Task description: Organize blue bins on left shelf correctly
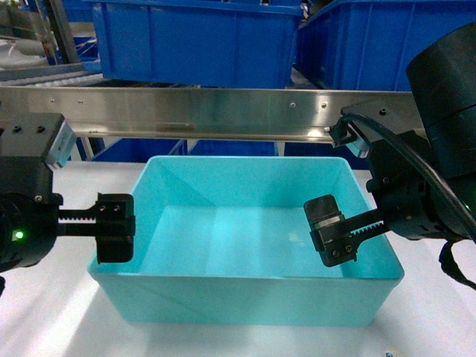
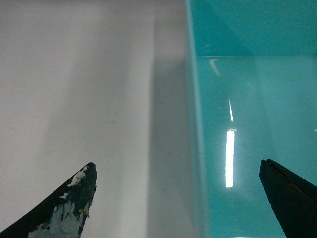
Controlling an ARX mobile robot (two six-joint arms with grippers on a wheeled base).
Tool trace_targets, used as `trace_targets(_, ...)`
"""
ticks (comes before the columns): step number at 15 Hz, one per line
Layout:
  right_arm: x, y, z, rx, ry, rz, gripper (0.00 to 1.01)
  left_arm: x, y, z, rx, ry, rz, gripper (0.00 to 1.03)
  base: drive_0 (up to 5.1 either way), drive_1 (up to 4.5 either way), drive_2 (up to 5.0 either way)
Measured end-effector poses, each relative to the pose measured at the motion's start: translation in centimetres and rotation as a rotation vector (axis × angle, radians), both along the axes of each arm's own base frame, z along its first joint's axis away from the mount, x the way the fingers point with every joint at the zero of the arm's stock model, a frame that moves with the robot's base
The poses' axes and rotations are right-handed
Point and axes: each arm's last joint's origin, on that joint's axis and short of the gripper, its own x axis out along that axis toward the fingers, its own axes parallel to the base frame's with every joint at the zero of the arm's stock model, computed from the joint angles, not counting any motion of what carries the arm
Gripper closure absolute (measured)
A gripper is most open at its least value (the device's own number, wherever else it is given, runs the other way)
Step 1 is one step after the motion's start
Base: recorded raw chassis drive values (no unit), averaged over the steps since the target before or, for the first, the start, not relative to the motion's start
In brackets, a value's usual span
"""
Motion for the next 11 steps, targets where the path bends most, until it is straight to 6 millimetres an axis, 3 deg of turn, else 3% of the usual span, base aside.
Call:
trace_targets(3, 1.0, -1.1, -2.9, -0.004, 0.053, -0.058, 0.03, 0.4, -1.2, -2.5, 0.027, 0.044, 0.020, 0.05, 0.0, 0.00, 0.0)
trace_targets(5, 0.9, -1.1, -3.1, -0.015, 0.059, -0.048, 0.30, 0.6, -1.3, -2.8, 0.028, 0.041, 0.020, 0.31, 0.0, 0.00, 0.0)
trace_targets(11, 0.9, -1.2, -3.3, 0.001, 0.067, -0.069, 0.96, 0.5, -1.4, -2.8, 0.026, 0.047, 0.014, 0.99, 0.0, 0.00, 0.0)
